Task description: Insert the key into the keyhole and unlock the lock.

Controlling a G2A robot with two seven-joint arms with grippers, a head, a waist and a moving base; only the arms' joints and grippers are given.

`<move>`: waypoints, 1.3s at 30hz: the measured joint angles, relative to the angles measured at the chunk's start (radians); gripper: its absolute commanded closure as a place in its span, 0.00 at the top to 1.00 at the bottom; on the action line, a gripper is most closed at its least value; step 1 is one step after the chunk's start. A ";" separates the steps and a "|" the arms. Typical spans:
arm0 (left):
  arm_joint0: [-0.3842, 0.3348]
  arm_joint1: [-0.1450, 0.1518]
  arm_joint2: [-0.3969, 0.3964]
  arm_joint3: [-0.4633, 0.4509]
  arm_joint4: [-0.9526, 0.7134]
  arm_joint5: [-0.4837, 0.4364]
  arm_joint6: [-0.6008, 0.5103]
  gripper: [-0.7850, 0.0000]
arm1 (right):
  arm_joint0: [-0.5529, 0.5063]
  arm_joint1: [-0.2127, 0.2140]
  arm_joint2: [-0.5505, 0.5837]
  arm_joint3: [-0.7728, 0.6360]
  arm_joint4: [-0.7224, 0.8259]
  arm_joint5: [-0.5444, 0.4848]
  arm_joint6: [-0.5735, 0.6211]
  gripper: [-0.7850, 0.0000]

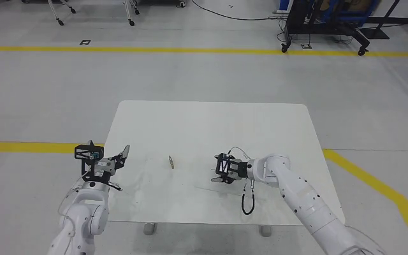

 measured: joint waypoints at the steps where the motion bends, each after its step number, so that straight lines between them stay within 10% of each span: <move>1: 0.000 0.000 0.000 0.000 0.000 0.000 0.000 1.00 | 0.006 -0.003 -0.009 0.006 0.003 0.004 0.007 0.39; 7: 0.000 0.000 0.000 0.000 0.000 0.000 0.000 1.00 | 0.038 -0.013 -0.047 0.042 0.006 0.017 0.026 0.25; 10: 0.000 0.000 0.000 0.000 0.000 0.000 0.000 1.00 | 0.048 -0.016 -0.060 0.051 0.002 0.024 0.040 0.00; 39: 0.005 0.000 -0.002 -0.003 -0.020 -0.031 -0.018 1.00 | 0.004 0.010 -0.028 -0.069 -0.067 0.056 -0.037 0.00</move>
